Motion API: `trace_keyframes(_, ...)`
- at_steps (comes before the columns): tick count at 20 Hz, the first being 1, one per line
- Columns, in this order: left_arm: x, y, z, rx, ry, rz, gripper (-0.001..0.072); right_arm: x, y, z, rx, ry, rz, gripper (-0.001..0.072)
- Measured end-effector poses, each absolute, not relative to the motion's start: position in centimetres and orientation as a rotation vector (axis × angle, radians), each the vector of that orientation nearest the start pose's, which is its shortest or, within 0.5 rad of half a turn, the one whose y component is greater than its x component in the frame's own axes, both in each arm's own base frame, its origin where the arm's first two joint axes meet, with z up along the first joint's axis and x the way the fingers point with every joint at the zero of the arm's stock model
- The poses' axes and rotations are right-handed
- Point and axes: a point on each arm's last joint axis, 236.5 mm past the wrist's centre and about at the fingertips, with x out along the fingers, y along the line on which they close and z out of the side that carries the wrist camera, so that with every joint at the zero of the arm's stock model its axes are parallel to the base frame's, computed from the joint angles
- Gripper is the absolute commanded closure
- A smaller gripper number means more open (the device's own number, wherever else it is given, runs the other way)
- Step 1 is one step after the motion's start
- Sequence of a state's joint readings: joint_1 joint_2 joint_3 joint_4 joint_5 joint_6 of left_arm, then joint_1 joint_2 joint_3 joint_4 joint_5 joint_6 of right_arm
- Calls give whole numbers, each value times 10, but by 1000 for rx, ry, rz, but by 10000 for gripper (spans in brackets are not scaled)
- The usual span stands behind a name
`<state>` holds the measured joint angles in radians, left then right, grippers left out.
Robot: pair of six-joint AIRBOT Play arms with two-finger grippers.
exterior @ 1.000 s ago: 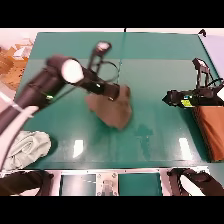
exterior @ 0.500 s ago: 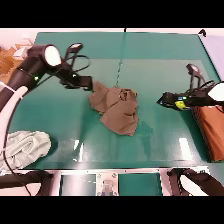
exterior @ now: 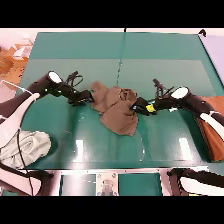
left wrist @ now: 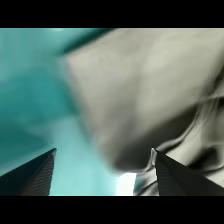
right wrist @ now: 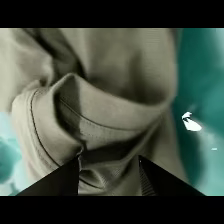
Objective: Fold the shirts.
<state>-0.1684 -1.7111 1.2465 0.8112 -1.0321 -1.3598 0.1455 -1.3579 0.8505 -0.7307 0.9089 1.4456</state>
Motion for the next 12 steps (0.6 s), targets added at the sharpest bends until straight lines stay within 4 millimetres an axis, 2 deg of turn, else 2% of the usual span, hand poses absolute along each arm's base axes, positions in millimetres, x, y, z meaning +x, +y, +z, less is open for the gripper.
trace_keyframes(1,408,-220,-85,-542,1427,-533,15,345,198,-55,713,1353,398,379)
trace_keyframes(2,407,-227,-89,-561,1430,-549,255,346,203,-55,727,1349,414,490)
trace_keyframes(3,405,-232,-95,-570,1439,-556,565,347,206,-55,733,1344,425,583)
trace_keyframes(4,402,-235,-102,-566,1449,-561,685,348,208,-54,738,1338,436,696)
trace_keyframes(7,401,-245,-102,-566,1447,-602,687,351,210,-53,726,1317,471,698)
trace_keyframes(9,407,-242,-93,-545,1437,-630,688,358,201,-46,728,1290,480,698)
trace_keyframes(11,416,-242,-63,-539,1405,-676,688,375,181,-23,744,1220,479,698)
trace_keyframes(12,420,-239,-47,-520,1386,-688,688,386,167,-5,753,1171,476,698)
